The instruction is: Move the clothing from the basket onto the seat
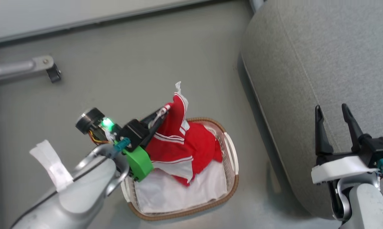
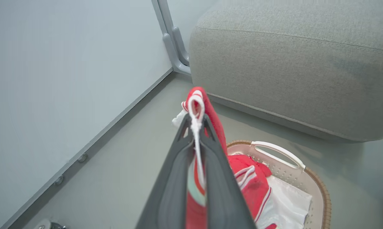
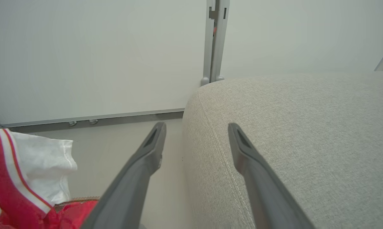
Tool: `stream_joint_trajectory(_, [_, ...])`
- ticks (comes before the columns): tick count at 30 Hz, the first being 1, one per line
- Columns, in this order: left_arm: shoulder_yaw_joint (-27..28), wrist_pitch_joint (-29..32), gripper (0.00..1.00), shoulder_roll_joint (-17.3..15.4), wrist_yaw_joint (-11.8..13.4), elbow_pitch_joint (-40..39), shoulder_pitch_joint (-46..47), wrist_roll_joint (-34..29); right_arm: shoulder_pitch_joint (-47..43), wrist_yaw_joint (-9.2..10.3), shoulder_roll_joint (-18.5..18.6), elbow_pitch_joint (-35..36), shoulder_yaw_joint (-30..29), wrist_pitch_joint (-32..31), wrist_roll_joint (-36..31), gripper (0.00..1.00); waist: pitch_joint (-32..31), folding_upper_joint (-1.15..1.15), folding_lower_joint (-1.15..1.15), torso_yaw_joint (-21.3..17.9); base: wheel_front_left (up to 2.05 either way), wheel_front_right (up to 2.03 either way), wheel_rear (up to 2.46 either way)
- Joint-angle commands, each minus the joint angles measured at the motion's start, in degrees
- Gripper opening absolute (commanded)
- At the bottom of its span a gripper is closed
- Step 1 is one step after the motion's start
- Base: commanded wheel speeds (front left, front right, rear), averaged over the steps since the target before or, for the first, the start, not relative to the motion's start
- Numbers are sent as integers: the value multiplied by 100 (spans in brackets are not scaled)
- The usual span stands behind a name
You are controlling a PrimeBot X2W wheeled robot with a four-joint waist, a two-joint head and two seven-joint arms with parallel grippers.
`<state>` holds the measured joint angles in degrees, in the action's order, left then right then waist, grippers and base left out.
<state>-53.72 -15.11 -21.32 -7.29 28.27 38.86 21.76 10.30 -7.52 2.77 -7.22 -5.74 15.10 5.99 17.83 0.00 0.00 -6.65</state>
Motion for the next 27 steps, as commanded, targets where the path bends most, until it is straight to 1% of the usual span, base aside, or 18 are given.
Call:
stream_joint_trajectory(1, [48,-6,0,-100,-16,-97,184,3,-138,6,24,-30,-7,10,-44,100,-805,0,0,134,0,0,0])
stream_joint_trajectory(6, [94,-2,0,-367,-27,-276,591,124,-342,6,21,-74,-60,10,-95,100,-1152,0,0,174,0,0,0])
stream_joint_trajectory(13, [47,170,0,-601,-24,-399,1416,414,-509,6,21,-98,23,10,-74,100,-1459,0,0,192,0,0,0])
stream_joint_trajectory(20, [-42,338,0,-678,-13,-349,2208,540,-568,5,21,-108,167,10,-38,100,-1616,0,0,189,0,0,0])
stream_joint_trajectory(27, [-93,363,0,-568,-14,-227,2787,653,-549,5,21,-108,316,10,-19,100,-1668,0,0,180,0,0,0])
